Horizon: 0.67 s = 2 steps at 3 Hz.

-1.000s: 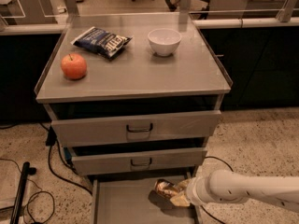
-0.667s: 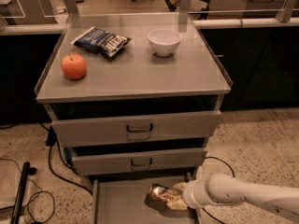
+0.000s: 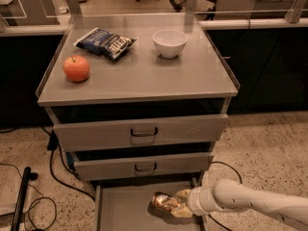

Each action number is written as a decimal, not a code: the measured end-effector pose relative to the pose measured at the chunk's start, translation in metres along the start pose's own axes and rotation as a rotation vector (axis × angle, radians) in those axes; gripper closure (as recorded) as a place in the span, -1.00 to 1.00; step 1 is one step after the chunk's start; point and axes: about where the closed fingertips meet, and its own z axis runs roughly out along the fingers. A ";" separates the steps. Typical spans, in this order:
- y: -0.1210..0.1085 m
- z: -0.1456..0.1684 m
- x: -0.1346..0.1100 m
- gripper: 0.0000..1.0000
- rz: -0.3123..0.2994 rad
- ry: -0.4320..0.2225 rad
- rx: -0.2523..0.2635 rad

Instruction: Place orange can into bottom drawer

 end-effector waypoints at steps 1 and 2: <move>0.002 0.011 0.003 1.00 0.016 -0.001 -0.028; 0.001 0.065 0.034 1.00 0.078 0.020 -0.094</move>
Offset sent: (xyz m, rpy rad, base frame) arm 0.0004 0.0291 -0.1247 0.0458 0.2155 -0.0044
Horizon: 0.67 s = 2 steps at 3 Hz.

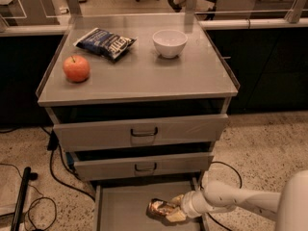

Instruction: Place orange can into bottom drawer

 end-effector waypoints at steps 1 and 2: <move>-0.002 0.051 0.038 1.00 0.055 0.023 -0.029; -0.006 0.095 0.070 1.00 0.073 0.019 -0.036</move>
Offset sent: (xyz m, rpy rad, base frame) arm -0.0128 0.0121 -0.1888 0.0121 0.0918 -0.0491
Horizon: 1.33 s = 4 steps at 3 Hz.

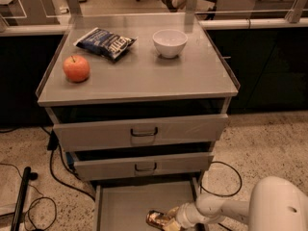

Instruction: Place orange can into bottom drawer

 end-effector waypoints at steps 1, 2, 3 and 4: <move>-0.010 0.026 0.012 1.00 -0.004 -0.006 0.042; -0.011 0.028 0.013 0.65 -0.002 -0.007 0.049; -0.011 0.028 0.013 0.01 -0.002 -0.007 0.049; -0.011 0.028 0.013 -0.44 -0.002 -0.007 0.049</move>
Offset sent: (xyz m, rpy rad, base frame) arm 0.0044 0.0044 -0.0266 -0.0103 -0.0279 -0.0188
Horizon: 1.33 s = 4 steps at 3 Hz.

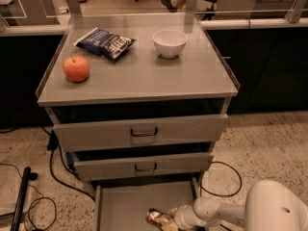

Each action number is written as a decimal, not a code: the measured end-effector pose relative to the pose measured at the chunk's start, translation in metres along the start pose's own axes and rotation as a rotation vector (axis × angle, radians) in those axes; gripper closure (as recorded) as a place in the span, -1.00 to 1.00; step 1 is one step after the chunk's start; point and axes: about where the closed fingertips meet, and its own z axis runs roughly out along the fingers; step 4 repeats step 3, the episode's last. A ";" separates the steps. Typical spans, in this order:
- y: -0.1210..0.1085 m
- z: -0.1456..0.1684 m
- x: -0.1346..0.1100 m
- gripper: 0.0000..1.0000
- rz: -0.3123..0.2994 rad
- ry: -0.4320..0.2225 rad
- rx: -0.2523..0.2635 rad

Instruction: Place orange can into bottom drawer

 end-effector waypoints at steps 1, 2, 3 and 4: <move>0.000 0.000 0.000 -0.91 0.000 0.000 0.000; 0.000 0.000 0.000 -1.00 0.000 0.000 0.000; 0.000 0.000 0.000 -1.00 0.000 0.000 0.000; 0.000 0.000 0.000 -1.00 0.000 0.000 0.000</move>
Offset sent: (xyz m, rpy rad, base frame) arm 0.0000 0.0000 0.0000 0.0000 0.0000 0.0000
